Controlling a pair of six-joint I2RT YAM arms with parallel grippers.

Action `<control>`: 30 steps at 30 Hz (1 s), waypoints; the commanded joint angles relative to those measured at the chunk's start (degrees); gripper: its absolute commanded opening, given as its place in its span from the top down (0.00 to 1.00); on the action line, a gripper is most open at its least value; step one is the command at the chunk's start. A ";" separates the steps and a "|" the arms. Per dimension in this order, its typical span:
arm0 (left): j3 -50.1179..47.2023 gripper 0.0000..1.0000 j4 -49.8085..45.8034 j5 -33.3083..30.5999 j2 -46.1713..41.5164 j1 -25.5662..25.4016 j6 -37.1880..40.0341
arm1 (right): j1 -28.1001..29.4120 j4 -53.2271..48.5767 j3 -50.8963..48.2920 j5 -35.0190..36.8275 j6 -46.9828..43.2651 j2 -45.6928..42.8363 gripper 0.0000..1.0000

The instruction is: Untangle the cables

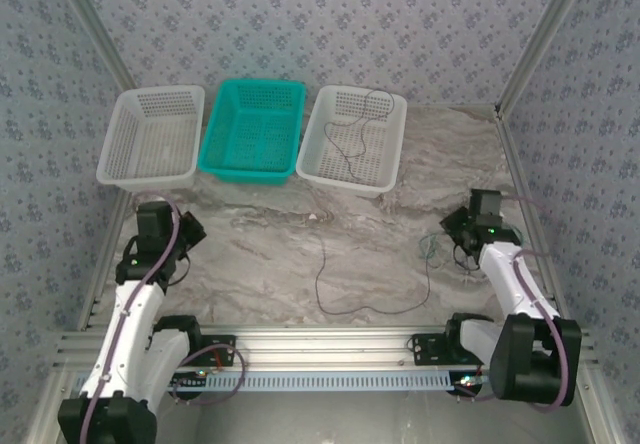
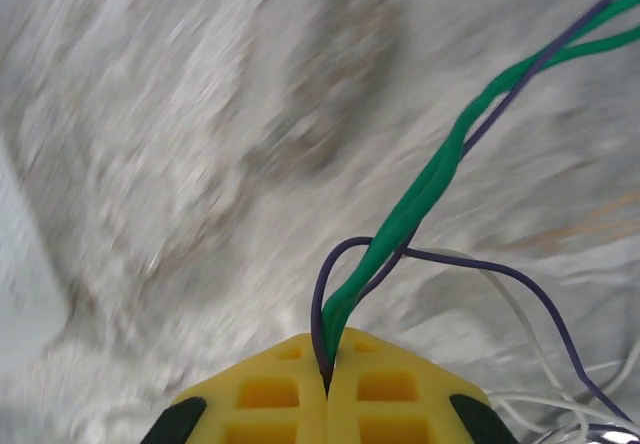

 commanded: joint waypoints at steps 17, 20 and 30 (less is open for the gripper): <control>29.65 0.54 20.17 -9.78 37.46 -62.34 -6.42 | 21.23 -9.54 11.48 21.48 2.35 -0.68 1.00; 33.37 0.51 24.11 -11.24 44.21 -65.28 -7.79 | 21.63 -9.20 11.74 21.46 3.01 -0.70 1.00; 41.04 0.42 32.97 -5.41 60.93 -69.53 -11.40 | 21.34 -9.83 12.46 19.61 4.85 -0.17 1.00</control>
